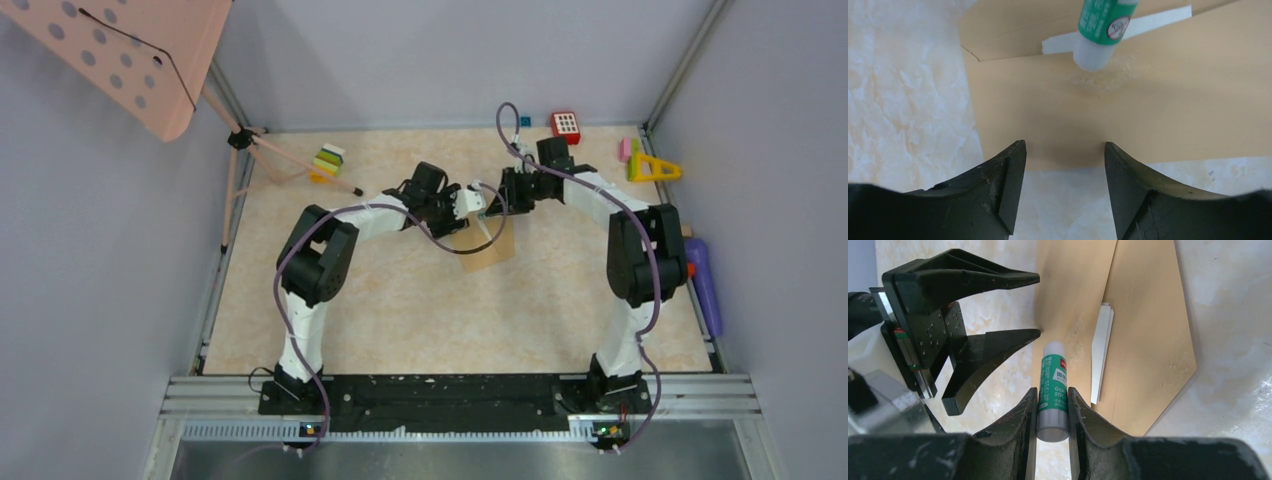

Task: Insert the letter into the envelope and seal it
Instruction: Paint the envelope at the center of the board.

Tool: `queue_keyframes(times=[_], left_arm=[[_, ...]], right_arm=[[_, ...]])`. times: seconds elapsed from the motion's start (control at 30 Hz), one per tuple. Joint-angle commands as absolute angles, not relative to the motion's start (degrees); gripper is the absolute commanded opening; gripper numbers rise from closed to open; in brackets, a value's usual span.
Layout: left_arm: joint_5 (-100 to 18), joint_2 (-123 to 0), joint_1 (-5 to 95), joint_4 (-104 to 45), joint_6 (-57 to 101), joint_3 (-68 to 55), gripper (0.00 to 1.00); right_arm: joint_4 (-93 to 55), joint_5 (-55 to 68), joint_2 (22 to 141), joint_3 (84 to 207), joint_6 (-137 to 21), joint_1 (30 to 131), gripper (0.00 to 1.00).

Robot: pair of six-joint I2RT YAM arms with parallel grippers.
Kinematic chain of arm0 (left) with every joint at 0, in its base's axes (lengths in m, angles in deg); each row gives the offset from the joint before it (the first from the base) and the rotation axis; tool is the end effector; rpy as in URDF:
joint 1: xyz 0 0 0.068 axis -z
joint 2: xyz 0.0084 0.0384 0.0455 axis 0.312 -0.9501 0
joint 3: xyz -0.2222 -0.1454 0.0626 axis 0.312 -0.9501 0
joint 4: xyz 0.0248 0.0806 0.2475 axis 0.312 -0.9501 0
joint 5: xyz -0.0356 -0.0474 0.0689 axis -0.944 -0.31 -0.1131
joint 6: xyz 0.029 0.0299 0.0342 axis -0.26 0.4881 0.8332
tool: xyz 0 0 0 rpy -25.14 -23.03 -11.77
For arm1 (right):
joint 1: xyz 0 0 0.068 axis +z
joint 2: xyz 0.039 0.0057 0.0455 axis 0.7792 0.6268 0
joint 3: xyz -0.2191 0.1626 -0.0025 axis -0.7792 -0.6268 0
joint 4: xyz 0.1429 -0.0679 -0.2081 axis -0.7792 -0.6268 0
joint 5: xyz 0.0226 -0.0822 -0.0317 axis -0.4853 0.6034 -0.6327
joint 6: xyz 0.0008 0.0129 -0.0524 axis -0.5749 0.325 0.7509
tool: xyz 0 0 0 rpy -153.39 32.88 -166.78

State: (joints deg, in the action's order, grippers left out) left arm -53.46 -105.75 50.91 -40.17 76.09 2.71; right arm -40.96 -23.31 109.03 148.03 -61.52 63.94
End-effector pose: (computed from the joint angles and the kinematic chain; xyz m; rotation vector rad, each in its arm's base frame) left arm 0.3747 -0.2557 0.1620 1.5666 1.7465 -0.3384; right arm 0.3925 0.1111 0.2104 -0.3370 2.4536 0.9823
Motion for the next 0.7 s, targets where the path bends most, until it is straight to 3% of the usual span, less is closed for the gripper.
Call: queue_keyframes(times=[0.0, 0.33, 0.67], left_arm=[[-52.22, -107.96, 51.82, -43.17, 77.44, 7.11, 0.62], [-55.65, -111.13, 52.33, -52.72, 80.31, 12.78, 0.48], [-61.62, -113.35, 52.44, -62.39, 83.58, 18.46, 0.48]], right_arm=[[-39.56, -24.95, 108.9, 150.23, -63.59, 63.23, 0.0], [-43.84, -17.6, 110.39, 152.09, -64.17, 63.41, 0.0], [-45.05, -14.01, 111.47, 152.94, -64.63, 67.06, 0.0]])
